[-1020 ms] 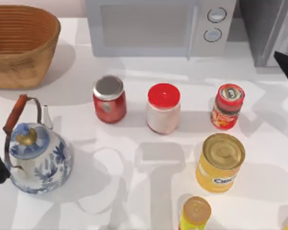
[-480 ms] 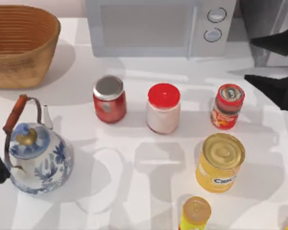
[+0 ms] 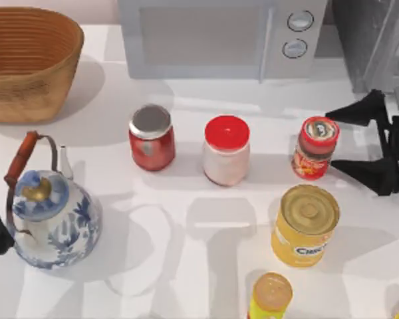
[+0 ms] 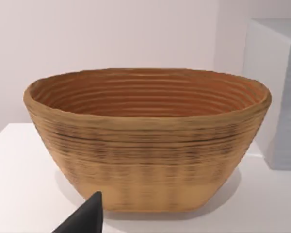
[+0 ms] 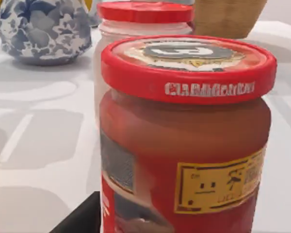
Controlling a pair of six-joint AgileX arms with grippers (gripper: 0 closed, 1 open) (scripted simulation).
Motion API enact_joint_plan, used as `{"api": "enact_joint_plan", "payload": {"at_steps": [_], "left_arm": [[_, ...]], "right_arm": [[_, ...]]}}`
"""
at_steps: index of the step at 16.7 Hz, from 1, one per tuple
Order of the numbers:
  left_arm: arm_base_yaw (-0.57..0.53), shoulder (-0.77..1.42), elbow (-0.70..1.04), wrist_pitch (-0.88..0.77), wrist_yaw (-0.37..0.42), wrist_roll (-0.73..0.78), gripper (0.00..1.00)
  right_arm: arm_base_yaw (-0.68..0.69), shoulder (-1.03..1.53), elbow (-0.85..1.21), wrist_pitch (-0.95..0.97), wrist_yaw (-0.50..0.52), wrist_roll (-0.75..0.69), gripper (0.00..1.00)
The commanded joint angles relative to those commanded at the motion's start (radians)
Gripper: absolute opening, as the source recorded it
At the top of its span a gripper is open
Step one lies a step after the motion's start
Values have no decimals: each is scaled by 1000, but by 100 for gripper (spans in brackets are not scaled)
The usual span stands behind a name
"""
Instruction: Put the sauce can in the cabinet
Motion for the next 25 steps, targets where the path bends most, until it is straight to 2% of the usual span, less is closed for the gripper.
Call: {"api": "enact_joint_plan", "payload": {"at_steps": [6, 7, 11, 25], "left_arm": [[0, 0, 0, 0, 0, 0, 100], [0, 0, 0, 0, 0, 0, 100], [0, 0, 0, 0, 0, 0, 100], [0, 0, 0, 0, 0, 0, 100]], "right_arm": [[-2, 33, 17, 20, -25, -1, 100], [4, 70, 89, 25, 51, 0, 100], [40, 84, 78, 41, 32, 27, 100], [137, 112, 52, 353, 115, 289, 100]]}}
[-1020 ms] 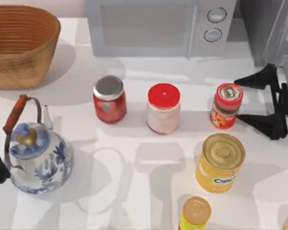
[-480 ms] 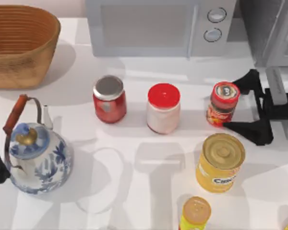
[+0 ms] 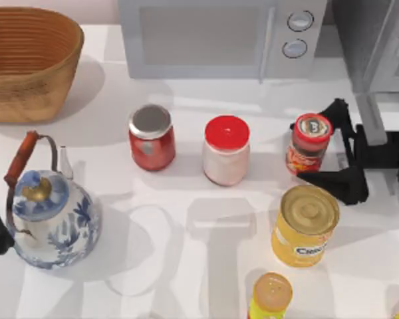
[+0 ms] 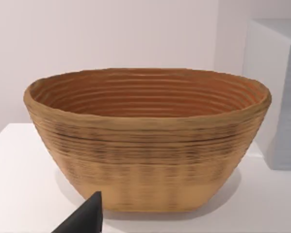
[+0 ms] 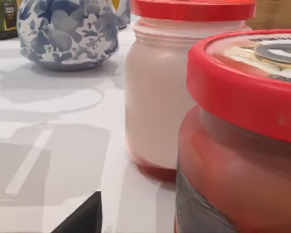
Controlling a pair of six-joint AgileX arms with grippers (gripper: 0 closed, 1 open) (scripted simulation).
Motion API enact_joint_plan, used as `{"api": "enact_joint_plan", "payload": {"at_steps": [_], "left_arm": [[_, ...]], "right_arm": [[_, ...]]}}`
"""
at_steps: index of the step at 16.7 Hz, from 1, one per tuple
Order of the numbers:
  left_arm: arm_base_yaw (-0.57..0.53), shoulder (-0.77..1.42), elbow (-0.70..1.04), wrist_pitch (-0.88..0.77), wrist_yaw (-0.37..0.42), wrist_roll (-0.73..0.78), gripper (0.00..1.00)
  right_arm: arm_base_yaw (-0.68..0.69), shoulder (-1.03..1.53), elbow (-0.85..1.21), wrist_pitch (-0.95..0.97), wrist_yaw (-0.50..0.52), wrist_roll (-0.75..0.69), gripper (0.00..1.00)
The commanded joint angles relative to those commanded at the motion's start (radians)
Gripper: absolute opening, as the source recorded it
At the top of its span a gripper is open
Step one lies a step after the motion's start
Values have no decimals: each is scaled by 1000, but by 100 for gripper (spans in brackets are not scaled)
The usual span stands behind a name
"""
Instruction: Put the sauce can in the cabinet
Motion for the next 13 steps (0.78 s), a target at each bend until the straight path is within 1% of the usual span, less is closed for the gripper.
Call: {"api": "enact_joint_plan", "payload": {"at_steps": [4, 9, 13], "left_arm": [[0, 0, 0, 0, 0, 0, 100], [0, 0, 0, 0, 0, 0, 100], [0, 0, 0, 0, 0, 0, 100]], "right_arm": [[7, 0, -5, 46, 7, 41, 100], [7, 0, -5, 48, 7, 43, 100], [7, 0, -5, 48, 7, 43, 70]]}}
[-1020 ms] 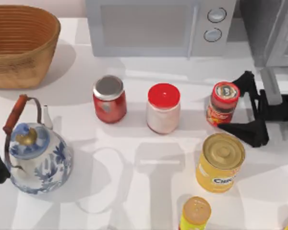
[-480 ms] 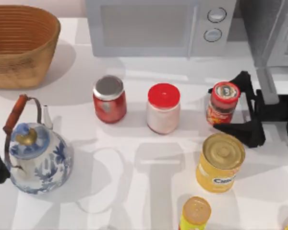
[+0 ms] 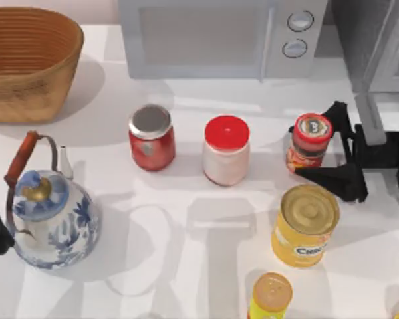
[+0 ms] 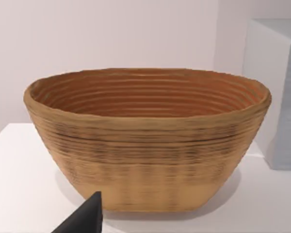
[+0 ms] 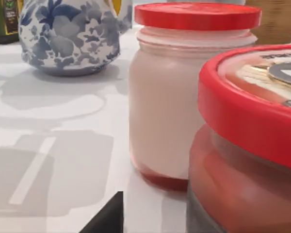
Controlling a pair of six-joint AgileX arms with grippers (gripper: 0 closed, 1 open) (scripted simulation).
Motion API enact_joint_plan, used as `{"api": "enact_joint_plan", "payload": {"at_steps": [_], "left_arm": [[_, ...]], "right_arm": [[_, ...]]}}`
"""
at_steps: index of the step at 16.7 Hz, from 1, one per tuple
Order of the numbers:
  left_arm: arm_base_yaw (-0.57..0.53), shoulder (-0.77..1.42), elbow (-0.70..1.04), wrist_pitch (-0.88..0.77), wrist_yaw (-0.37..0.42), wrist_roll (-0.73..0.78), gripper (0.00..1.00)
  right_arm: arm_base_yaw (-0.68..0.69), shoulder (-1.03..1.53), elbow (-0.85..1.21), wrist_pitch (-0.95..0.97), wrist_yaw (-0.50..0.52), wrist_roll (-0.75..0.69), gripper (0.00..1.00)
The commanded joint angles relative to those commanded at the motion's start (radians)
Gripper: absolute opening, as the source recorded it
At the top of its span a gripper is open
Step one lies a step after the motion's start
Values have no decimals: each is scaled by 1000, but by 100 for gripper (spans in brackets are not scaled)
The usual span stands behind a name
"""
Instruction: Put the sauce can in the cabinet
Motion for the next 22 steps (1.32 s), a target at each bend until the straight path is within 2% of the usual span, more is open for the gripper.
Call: {"api": "enact_joint_plan", "payload": {"at_steps": [9, 22], "left_arm": [[0, 0, 0, 0, 0, 0, 100], [0, 0, 0, 0, 0, 0, 100]], "right_arm": [[0, 0, 0, 0, 0, 0, 2], [-4, -46, -9, -26, 2, 16, 0]]}}
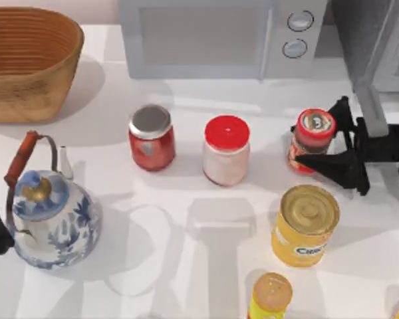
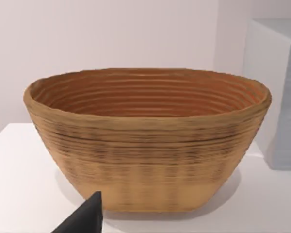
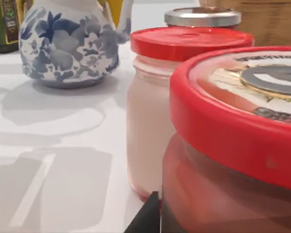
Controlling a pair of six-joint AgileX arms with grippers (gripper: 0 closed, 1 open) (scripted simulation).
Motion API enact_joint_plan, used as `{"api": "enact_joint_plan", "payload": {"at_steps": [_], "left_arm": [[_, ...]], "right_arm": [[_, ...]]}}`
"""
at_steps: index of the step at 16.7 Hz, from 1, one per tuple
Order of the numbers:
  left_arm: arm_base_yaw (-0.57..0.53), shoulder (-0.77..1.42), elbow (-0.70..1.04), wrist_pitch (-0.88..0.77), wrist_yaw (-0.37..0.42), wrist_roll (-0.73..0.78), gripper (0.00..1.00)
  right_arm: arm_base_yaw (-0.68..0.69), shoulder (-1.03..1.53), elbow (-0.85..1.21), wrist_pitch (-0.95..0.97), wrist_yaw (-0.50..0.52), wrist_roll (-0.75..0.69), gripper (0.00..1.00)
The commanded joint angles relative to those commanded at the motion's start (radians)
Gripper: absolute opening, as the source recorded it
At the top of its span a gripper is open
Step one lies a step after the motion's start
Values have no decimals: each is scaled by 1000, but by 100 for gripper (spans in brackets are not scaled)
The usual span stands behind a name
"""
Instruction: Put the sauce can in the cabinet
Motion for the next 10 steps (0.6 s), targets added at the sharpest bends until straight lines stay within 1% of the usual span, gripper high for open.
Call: {"api": "enact_joint_plan", "payload": {"at_steps": [10], "left_arm": [[0, 0, 0, 0, 0, 0, 100]], "right_arm": [[0, -197, -27, -100, -1, 64, 0]]}}
